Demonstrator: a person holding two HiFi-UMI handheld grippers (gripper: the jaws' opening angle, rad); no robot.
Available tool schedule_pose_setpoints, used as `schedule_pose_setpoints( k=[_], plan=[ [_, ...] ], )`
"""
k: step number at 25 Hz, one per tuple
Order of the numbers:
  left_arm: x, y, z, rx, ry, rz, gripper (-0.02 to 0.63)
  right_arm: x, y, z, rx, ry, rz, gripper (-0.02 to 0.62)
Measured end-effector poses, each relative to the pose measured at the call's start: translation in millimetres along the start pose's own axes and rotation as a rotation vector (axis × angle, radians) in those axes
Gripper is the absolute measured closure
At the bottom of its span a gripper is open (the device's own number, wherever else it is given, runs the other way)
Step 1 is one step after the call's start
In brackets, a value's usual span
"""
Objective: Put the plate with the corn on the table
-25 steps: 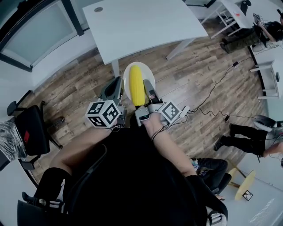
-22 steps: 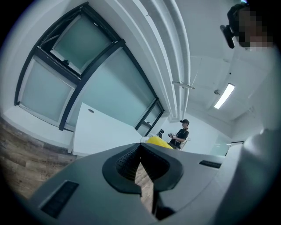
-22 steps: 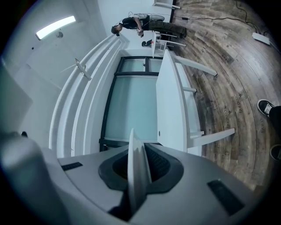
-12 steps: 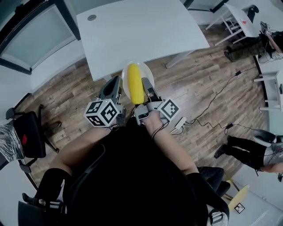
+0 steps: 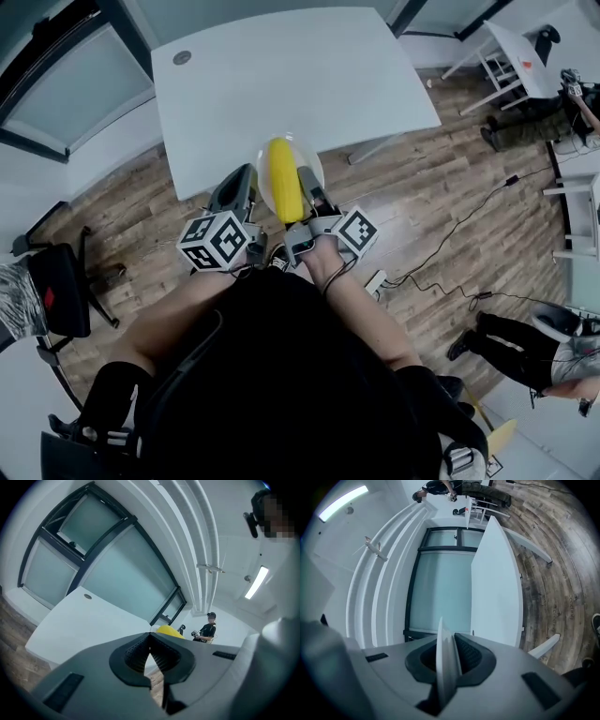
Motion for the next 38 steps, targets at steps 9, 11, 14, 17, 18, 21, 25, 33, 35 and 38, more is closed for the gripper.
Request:
schedule_pose_setpoints(
  k=[9, 11, 14, 17, 18, 21, 25, 33, 35, 38],
  plan=[
    [9.9, 34.6, -28.1, 0.054, 0.048, 0.046, 0.603, -0.9, -26.4, -40.5, -0.079, 0.046, -0.086, 0.565],
    [14.4, 46.8, -44.6, 0.061, 0.068, 0.062, 0.603, 2.6, -34.9, -57.6, -0.101, 0.047, -0.111, 0.565],
    [24.1, 64.5, -67.1, 0.067, 0.100, 0.086, 0.604, 7.6, -42.1, -83.9, -0.135, 0.057, -0.126, 0.565],
    [38.1, 75.0, -93.4, 0.044, 0.123, 0.087, 0.604, 19.4, -48.0, -113.6, -0.156, 0.057, -0.138, 0.565],
    [43.8, 79.4, -103.2, 0.039, 0.129, 0.092, 0.603, 23.5, -49.9, -125.8, -0.155, 0.056, -0.141, 0.565],
    [63.0, 94.8, -127.4, 0.038, 0.142, 0.094, 0.603, 30.1, -55.0, -160.7, -0.152, 0.052, -0.145, 0.565],
    [78.6, 110.7, -143.3, 0.061, 0.162, 0.104, 0.603, 37.0, -62.7, -191.6, -0.175, 0.048, -0.152, 0.565],
    [86.3, 154.1, -162.0, 0.123, 0.168, 0.166, 0.603, 44.3, -113.0, -240.4, -0.250, 0.100, -0.131, 0.565],
    [86.9, 159.8, -175.7, 0.141, 0.178, 0.154, 0.603, 52.1, -125.1, -260.6, -0.244, 0.114, -0.133, 0.565],
    [89.2, 160.2, -194.0, 0.169, 0.192, 0.146, 0.604, 64.6, -137.5, -286.7, -0.271, 0.138, -0.125, 0.565]
  ],
)
Point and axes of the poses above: the fingertips, and each gripper's own axes: z backward along the fingers, y to its left, x out of its top, the point moved 10 cm from there along z, backward along the fingers, and after that the axes turned 7 degrees about z, right-handed, at the moved point
